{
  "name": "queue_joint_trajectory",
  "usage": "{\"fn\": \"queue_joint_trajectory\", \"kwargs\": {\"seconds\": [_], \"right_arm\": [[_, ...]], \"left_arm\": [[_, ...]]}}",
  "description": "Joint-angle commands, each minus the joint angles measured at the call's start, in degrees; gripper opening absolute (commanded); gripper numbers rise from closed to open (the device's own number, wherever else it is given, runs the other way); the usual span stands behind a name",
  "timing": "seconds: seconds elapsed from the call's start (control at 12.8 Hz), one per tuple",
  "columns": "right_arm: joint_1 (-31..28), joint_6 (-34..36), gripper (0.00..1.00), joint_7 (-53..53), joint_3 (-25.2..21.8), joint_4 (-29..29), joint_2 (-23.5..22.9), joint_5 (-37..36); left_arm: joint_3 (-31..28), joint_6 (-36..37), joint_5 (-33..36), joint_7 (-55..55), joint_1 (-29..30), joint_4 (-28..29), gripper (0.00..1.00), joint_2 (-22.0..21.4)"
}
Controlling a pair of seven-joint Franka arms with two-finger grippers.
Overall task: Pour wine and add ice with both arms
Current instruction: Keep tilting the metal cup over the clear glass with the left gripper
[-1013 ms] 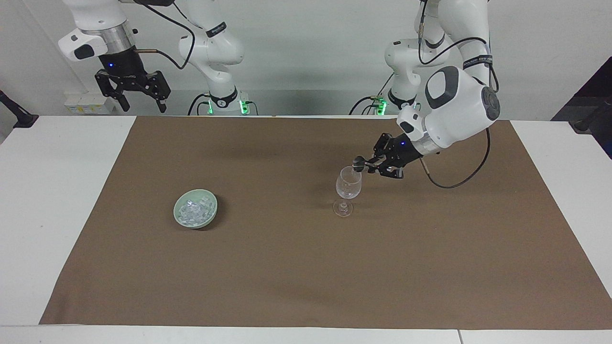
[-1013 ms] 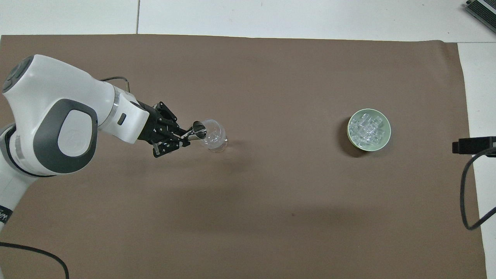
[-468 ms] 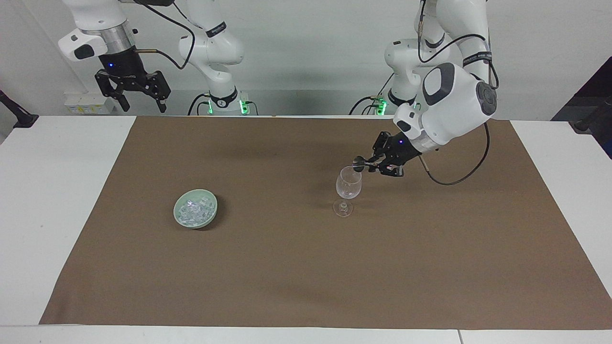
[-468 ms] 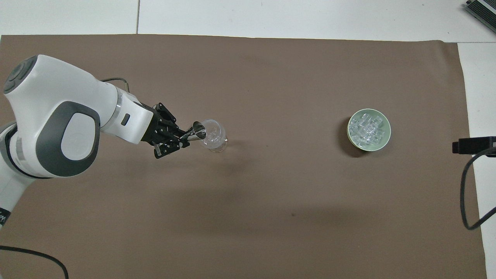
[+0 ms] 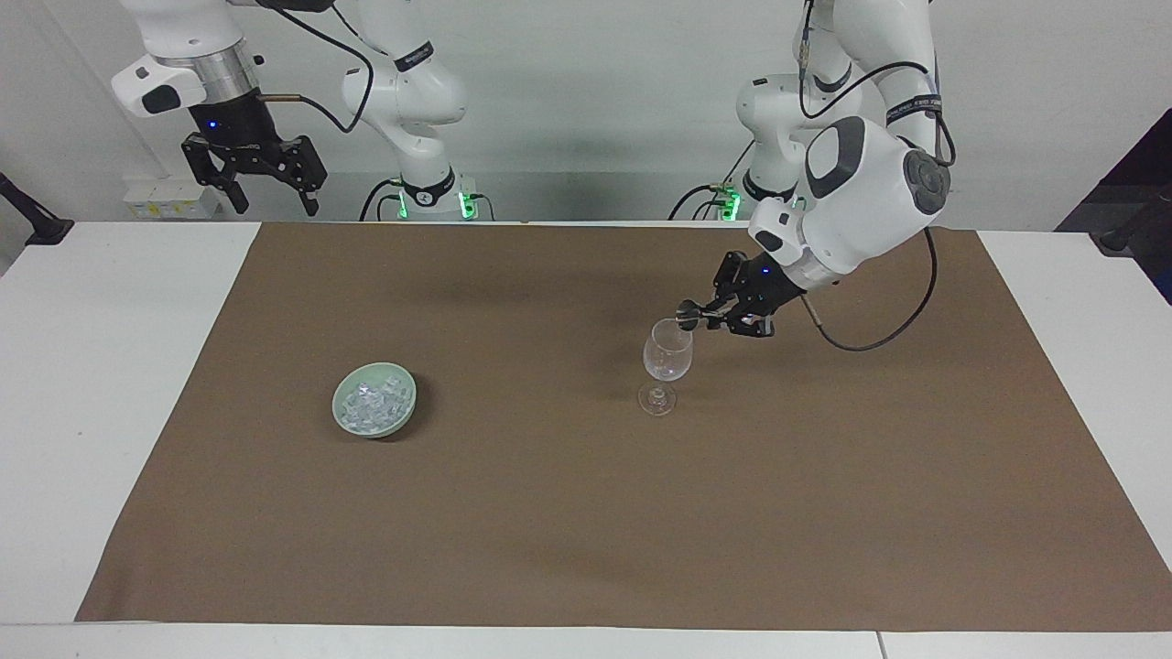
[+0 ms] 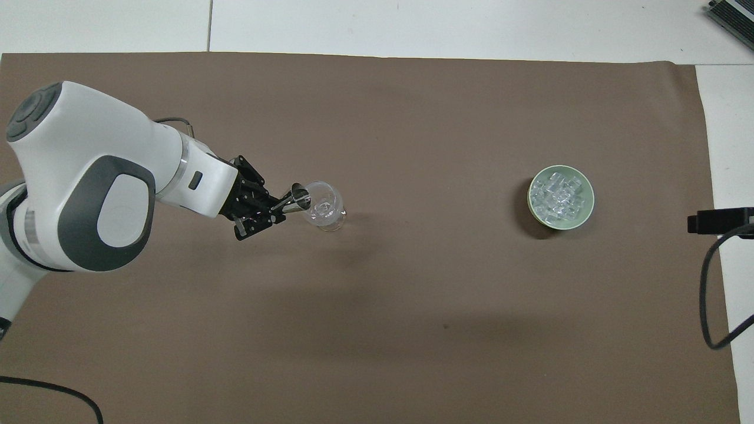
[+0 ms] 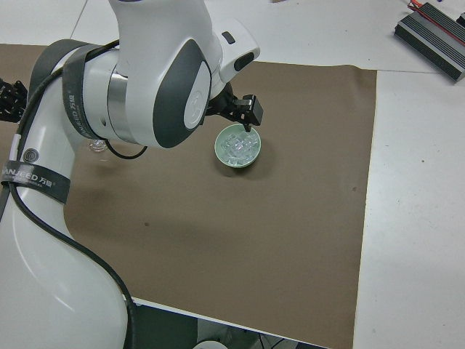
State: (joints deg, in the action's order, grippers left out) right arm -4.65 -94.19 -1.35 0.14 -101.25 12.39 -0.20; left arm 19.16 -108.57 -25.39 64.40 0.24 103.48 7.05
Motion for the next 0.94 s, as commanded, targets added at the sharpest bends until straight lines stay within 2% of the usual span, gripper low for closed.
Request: {"fn": "queue_joint_trajectory", "kwargs": {"seconds": [0.0, 0.86], "right_arm": [[-0.36, 0.50, 1.00, 0.82, 0.21, 0.18, 0.27, 1.52], [-0.36, 0.50, 1.00, 0.82, 0.21, 0.18, 0.27, 1.52]], "left_arm": [[-1.05, 0.20, 4.28, -6.64, -2.52, -1.44, 0.01, -1.07], [-1.05, 2.49, 8.33, -13.86, -4.19, -1.61, 0.01, -1.07]]}}
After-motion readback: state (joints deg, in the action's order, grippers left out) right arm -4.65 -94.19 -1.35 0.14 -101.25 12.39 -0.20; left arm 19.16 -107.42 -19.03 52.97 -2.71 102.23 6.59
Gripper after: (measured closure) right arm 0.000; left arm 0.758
